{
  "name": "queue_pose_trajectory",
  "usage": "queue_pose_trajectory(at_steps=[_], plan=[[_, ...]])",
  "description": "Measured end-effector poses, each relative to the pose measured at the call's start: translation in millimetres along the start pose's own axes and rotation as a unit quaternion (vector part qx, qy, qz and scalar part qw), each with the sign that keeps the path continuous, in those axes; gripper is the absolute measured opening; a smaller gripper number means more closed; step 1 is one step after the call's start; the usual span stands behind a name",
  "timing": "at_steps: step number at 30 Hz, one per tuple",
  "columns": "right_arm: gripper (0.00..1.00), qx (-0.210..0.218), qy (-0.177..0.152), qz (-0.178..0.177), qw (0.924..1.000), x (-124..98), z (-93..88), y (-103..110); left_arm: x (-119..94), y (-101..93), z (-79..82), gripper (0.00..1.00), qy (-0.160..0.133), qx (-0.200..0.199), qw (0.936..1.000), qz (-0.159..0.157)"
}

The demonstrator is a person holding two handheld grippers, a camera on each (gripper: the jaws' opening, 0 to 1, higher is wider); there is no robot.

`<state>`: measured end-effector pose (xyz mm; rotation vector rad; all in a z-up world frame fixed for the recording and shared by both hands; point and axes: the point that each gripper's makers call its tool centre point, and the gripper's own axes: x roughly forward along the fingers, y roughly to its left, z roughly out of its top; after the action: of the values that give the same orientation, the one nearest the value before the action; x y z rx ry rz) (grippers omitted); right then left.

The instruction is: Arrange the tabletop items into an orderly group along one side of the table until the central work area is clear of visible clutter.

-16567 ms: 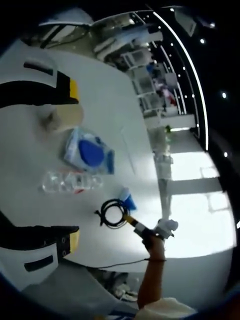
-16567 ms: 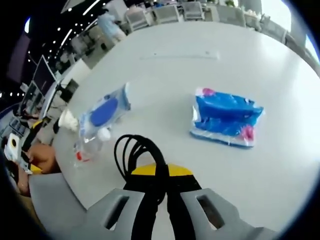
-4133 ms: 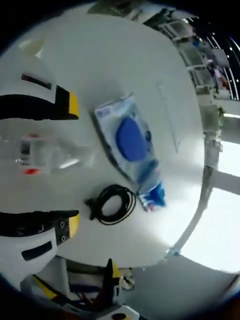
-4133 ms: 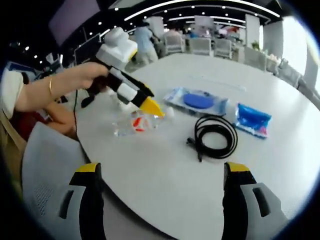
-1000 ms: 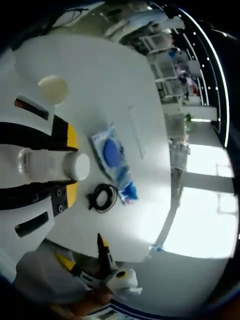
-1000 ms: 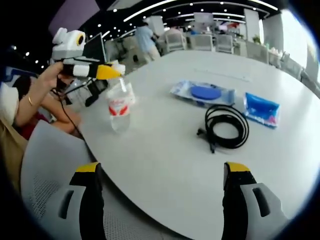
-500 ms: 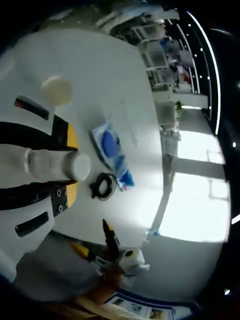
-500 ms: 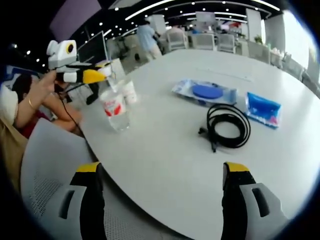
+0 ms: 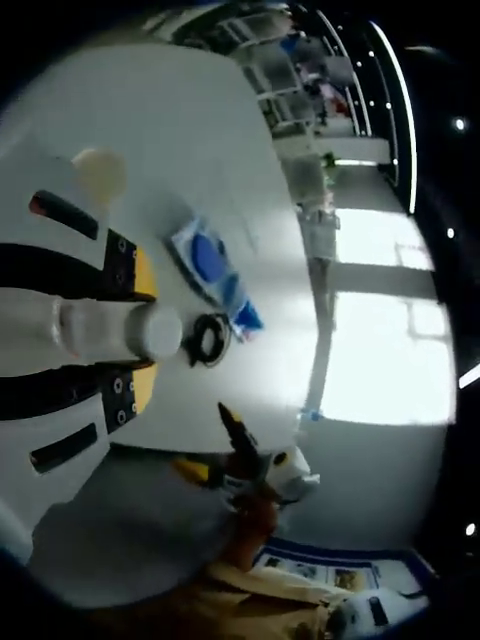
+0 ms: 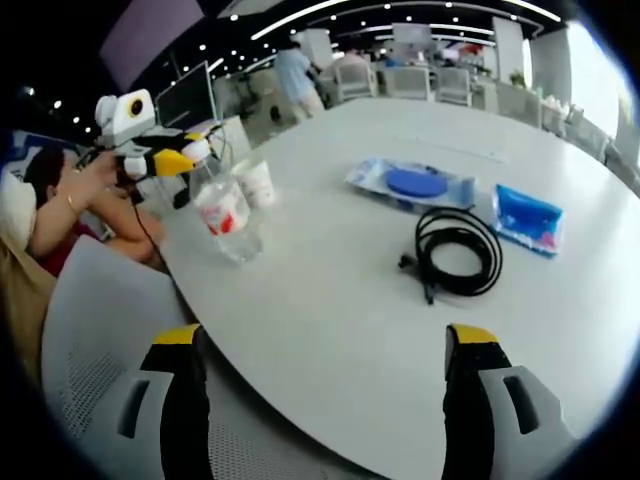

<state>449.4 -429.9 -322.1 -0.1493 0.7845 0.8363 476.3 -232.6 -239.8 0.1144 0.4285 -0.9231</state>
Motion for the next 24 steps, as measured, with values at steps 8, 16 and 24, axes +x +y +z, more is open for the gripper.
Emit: queue_pose_trajectory(at_steps=[8, 16, 24], plan=[[0.97, 0.002, 0.005, -0.004, 1.0000, -0.4, -2.6, -0.8, 1.9, -8.8, 0.7, 0.21, -0.006, 0.011, 0.9995, -0.030], [0.97, 0.003, 0.005, -0.003, 1.0000, 0.7, -1.6, -1.8, 2.4, -0.5, -2.1, 0.37, -0.014, -0.027, 0.9995, 0.009], [0.97, 0.003, 0.006, 0.000, 1.0000, 1.3, -2.2, -1.8, 3.8, 2.7, -1.1, 0.79, -0.050, -0.025, 0.9974, 0.046]])
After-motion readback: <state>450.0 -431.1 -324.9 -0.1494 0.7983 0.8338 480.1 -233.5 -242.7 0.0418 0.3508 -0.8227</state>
